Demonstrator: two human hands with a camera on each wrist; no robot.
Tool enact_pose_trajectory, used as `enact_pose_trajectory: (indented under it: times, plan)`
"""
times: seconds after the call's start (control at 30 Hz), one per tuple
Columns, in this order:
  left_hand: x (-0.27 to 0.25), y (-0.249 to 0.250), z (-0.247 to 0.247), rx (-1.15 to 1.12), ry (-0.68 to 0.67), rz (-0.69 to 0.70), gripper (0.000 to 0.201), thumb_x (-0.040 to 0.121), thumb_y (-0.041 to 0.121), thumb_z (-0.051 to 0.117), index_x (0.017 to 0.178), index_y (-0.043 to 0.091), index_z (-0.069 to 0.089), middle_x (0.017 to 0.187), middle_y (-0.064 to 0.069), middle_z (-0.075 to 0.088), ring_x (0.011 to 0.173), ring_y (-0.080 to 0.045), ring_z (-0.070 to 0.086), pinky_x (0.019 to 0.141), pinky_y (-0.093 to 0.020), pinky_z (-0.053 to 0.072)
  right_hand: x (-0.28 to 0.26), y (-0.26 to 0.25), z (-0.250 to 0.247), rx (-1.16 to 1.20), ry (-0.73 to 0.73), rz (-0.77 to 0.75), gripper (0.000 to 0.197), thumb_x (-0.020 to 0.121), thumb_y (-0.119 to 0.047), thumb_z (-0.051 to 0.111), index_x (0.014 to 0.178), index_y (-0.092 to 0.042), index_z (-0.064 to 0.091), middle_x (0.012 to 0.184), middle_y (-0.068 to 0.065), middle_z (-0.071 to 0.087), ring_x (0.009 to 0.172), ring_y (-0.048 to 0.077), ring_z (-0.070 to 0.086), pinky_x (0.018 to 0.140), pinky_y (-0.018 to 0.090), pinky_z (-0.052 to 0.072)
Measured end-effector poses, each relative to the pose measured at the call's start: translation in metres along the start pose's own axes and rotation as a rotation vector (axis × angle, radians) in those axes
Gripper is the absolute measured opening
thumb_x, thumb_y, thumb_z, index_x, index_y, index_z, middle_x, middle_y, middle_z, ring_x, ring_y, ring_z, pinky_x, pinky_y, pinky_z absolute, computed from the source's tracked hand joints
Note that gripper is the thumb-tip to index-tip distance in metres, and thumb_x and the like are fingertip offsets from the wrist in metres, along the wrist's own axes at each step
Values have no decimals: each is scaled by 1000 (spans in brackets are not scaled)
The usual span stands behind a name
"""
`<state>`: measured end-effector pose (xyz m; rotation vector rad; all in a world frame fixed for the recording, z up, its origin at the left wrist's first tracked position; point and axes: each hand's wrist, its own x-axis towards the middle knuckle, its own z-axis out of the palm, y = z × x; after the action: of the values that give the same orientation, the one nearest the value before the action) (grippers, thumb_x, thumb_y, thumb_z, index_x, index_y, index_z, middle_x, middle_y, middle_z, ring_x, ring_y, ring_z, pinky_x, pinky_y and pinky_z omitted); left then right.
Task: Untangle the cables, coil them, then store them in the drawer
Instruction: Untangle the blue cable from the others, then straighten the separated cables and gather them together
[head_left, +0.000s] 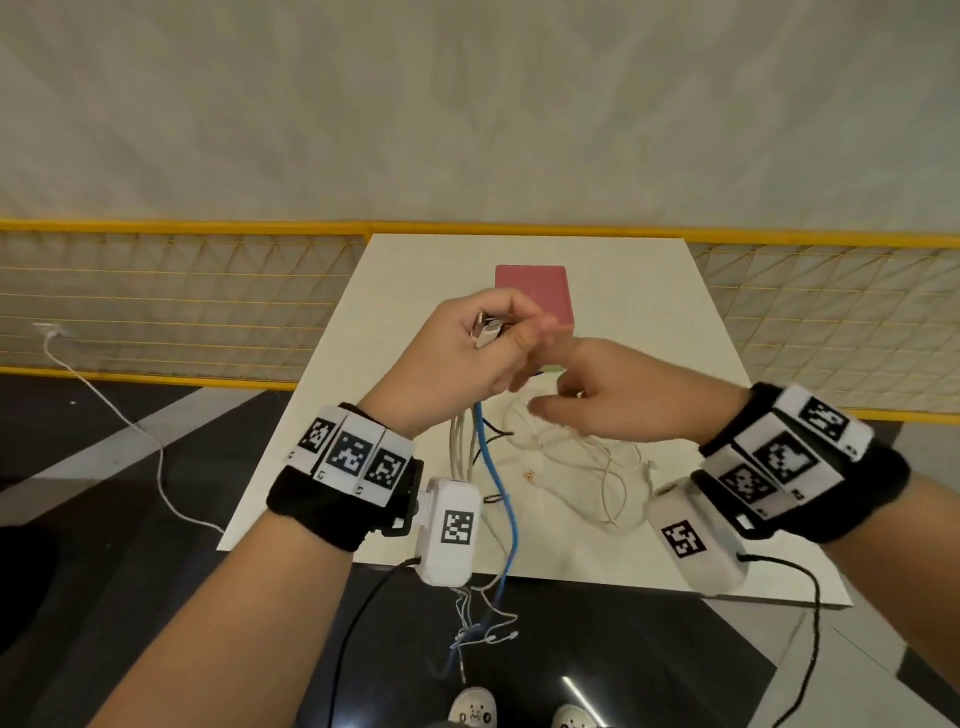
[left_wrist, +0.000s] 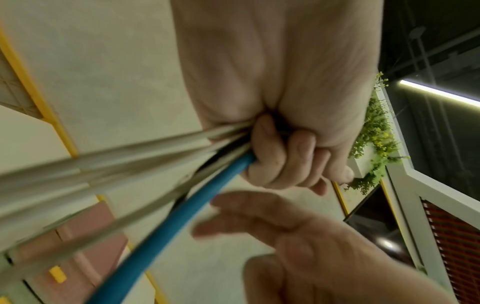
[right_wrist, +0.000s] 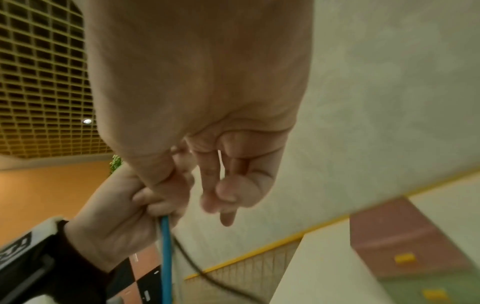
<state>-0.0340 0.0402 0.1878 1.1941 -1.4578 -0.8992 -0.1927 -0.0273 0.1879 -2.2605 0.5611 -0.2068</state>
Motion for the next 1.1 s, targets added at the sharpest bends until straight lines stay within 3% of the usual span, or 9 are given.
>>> enact_pose_trajectory:
  times: [0.17,0.23,0.47,0.57,0.63,0.7,0.9,1.0,1.1]
  plan:
    - [17,-4,13,-41,228,10,20,97,17,56,80,8,55,43,12,37,36,-8,29,41,-17,25,23,4,30,462,-102,23,14,97,-16,47,107,-7,48,84,-16,67,51,16,59,47,27,51]
    - [23,-5,13,-34,277,21,22,97,19,56,77,10,54,43,13,42,37,-5,31,42,-16,28,31,8,42,493,-98,-6,17,100,-13,37,101,-1,49,84,0,67,57,19,59,51,25,47]
    - [32,-12,-1,-116,370,4,26,99,24,53,78,8,52,48,5,34,39,-11,27,40,-18,26,50,68,70,83,-139,15,24,102,-22,31,97,-5,47,87,15,58,64,16,52,67,24,48]
    - [32,-15,-10,-128,388,-13,27,99,26,52,78,9,52,47,8,35,39,-9,27,40,-18,26,42,113,74,-69,-275,162,21,97,-17,41,116,-13,49,100,-2,58,75,16,56,83,37,52]
    - [33,-20,-17,-118,395,-44,27,98,27,54,77,9,52,47,10,36,38,-9,28,39,-17,26,36,137,69,-123,-309,227,51,89,2,47,135,-18,38,123,-4,49,82,16,55,80,27,49]
    - [33,-27,-23,-97,391,-85,28,97,28,55,77,9,53,46,11,37,37,-8,29,39,-17,26,32,155,65,-146,-220,290,62,83,13,43,138,-15,36,135,3,38,86,16,54,64,10,42]
    - [30,-47,-19,-70,393,-199,29,97,29,56,77,8,56,45,11,40,37,-8,31,38,-16,28,43,181,83,-27,277,447,47,81,8,45,122,-14,49,124,8,52,86,18,56,57,5,43]
    - [31,-51,-21,-72,439,-207,28,97,27,57,76,8,56,46,12,42,39,-7,31,39,-16,28,52,182,101,-294,25,594,10,86,-13,50,94,-17,54,112,10,62,98,25,58,83,29,50]
    - [32,-53,-31,-56,507,-217,28,96,32,58,76,11,57,49,7,39,39,-9,31,39,-17,29,55,188,119,-447,-190,609,28,91,-26,51,112,-8,56,122,11,58,113,27,54,91,30,43]
